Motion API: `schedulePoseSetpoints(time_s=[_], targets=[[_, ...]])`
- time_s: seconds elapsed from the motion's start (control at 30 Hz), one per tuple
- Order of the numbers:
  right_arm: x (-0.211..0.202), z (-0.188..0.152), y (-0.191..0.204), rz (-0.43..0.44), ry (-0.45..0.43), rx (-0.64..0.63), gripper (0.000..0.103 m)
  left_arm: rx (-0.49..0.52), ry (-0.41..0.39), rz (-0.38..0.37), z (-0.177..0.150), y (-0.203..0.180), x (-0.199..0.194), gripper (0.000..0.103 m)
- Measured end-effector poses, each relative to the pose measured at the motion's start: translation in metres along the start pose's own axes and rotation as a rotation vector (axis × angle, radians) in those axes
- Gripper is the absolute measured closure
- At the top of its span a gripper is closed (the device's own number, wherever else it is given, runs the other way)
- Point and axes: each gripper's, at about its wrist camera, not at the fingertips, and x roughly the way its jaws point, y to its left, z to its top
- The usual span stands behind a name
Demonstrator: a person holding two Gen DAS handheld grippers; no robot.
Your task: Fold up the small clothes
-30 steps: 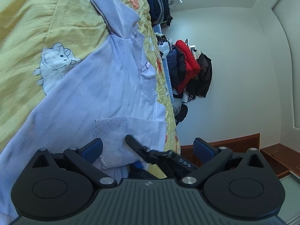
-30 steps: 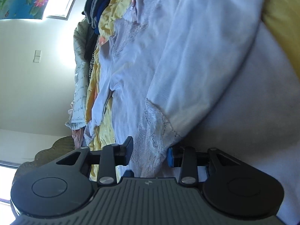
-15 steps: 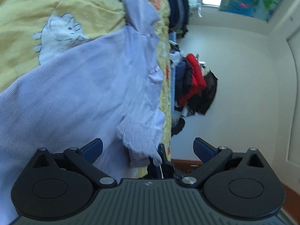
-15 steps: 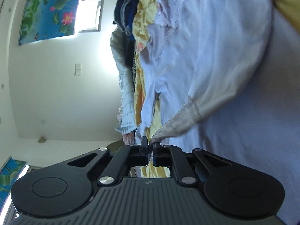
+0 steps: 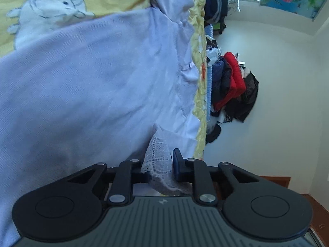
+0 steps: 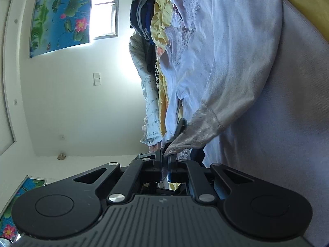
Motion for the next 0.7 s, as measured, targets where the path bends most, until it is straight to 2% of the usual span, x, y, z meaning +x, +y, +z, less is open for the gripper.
schedulePoseSetpoints(time_s=[0.03, 0.07, 0.13, 0.2, 0.27, 0.33, 0.37, 0.4, 0.47, 0.57, 0.7], targets=[[0.000, 0.000, -0.001, -0.003, 0.004, 0.001, 0.093, 0.016, -0.019, 0.006, -0.001, 0.000, -0.002, 0.095], [0.000, -0.001, -0.002, -0.011, 0.006, 0.000, 0.093, 0.039, -0.034, 0.012, -0.002, -0.002, -0.004, 0.101], [0.000, -0.004, -0.004, -0.029, 0.011, -0.005, 0.093, 0.117, -0.044, 0.033, -0.004, -0.011, -0.008, 0.102], [0.001, -0.007, -0.006, -0.044, 0.029, -0.007, 0.093, 0.223, -0.086, 0.029, -0.011, -0.023, -0.023, 0.103], [0.004, -0.013, -0.003, -0.057, 0.062, -0.020, 0.093, 0.354, -0.130, 0.028, -0.020, -0.032, -0.051, 0.103], [0.008, -0.022, 0.002, -0.071, 0.122, -0.049, 0.088, 0.414, -0.159, 0.051, -0.026, -0.025, -0.081, 0.103], [0.010, -0.027, 0.004, -0.086, 0.162, -0.062, 0.083, 0.427, -0.159, 0.093, -0.027, -0.017, -0.093, 0.103], [0.011, -0.032, 0.006, -0.106, 0.204, -0.084, 0.068, 0.428, -0.146, 0.140, -0.028, -0.009, -0.102, 0.103], [0.009, -0.040, 0.010, -0.138, 0.241, -0.146, 0.055, 0.405, -0.125, 0.227, -0.030, 0.011, -0.115, 0.103], [-0.004, -0.028, 0.019, -0.163, 0.206, -0.209, 0.056, 0.374, -0.131, 0.267, -0.032, 0.029, -0.125, 0.103], [-0.027, 0.030, 0.046, -0.162, 0.025, -0.240, 0.055, 0.419, -0.157, 0.267, -0.043, 0.025, -0.137, 0.103]])
